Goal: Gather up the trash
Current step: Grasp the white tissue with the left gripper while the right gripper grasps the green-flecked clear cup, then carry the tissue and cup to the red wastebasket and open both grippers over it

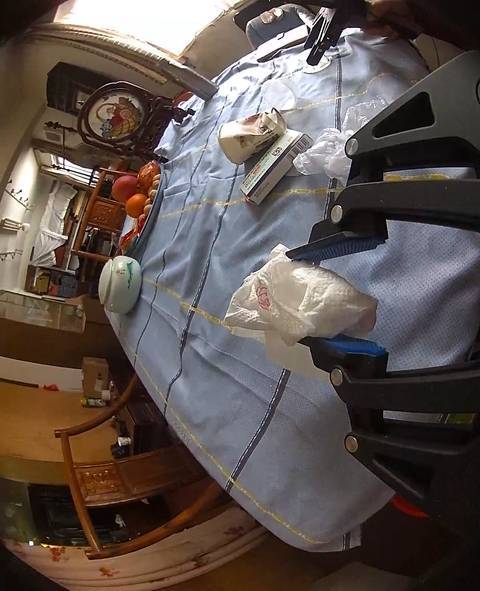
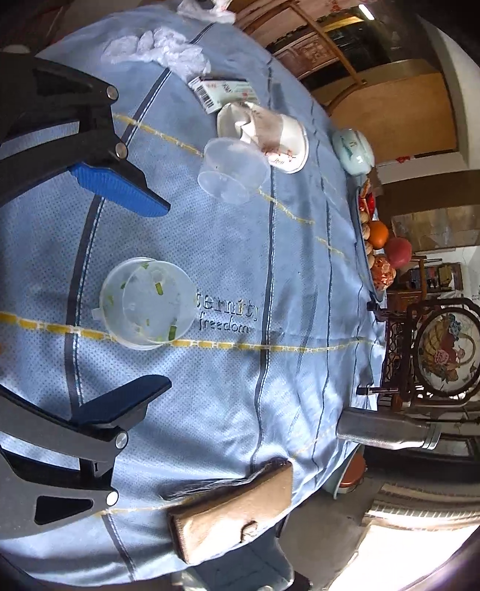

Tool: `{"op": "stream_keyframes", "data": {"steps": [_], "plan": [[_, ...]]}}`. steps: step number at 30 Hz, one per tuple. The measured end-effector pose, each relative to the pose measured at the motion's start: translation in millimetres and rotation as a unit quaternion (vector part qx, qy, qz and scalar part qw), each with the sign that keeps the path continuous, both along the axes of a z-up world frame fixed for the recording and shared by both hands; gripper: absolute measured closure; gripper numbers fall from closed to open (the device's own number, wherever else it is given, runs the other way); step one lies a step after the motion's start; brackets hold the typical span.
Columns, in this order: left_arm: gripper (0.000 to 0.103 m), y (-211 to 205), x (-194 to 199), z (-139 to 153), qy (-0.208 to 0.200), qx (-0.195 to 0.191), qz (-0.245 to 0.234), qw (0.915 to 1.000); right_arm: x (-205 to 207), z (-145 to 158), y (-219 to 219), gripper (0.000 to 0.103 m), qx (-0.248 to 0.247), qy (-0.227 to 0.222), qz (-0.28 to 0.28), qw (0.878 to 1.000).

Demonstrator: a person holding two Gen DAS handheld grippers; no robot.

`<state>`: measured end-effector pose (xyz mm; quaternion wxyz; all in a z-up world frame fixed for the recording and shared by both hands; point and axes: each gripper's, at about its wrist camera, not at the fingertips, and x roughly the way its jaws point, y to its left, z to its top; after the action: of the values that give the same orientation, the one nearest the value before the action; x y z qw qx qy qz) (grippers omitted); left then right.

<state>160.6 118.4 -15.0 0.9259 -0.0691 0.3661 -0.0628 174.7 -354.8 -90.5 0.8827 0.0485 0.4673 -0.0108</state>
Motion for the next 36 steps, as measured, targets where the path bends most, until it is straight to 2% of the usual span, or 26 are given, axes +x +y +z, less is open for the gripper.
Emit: {"op": "stream_keyframes", "data": {"steps": [1,2,10,16,22,26,32,34,35,36], "plan": [[0.066,0.9,-1.0,0.2,-0.001,-0.001,0.0,1.0,1.9,-1.0,1.3,0.05,-0.001,0.002,0.004,1.0],[0.066,1.5,-1.4,0.2,-0.001,-0.002,0.0,1.0,2.1,-1.0,1.6,0.054,0.0,0.001,0.006,1.0],[0.066,2.6,-8.4,6.4,-0.004,0.0,0.005,1.0,-32.0,41.4,4.9,0.054,0.031,-0.093,0.009,0.995],[0.066,12.3,-28.9,19.8,-0.013,-0.003,0.024,0.9996,-44.5,67.2,24.1,0.054,0.065,-0.143,0.048,0.986],[0.066,47.4,-71.3,22.8,-0.007,0.011,0.086,0.9962,-40.3,75.0,56.2,0.054,0.105,-0.165,0.101,0.975],[0.066,83.5,-106.1,15.0,0.008,0.006,0.14,0.9901,-37.7,82.5,86.1,0.054,0.124,-0.174,0.142,0.967],[0.065,138.6,-140.5,-29.7,0.06,-0.019,0.211,0.9754,-38.5,95.5,137.6,0.054,0.135,-0.173,0.201,0.955],[0.053,152.2,-143.7,-55.9,0.088,-0.019,0.226,0.97,-39.3,100.2,155.9,0.054,0.142,-0.17,0.218,0.95],[0.04,156.9,-144.1,-62.1,0.095,-0.015,0.235,0.9671,-39.1,102.4,166.0,0.054,0.146,-0.167,0.228,0.948],[0.031,163.2,-144.3,-69.9,0.101,-0.009,0.252,0.9624,-39.2,104.6,176.6,0.054,0.151,-0.163,0.239,0.945]]}}
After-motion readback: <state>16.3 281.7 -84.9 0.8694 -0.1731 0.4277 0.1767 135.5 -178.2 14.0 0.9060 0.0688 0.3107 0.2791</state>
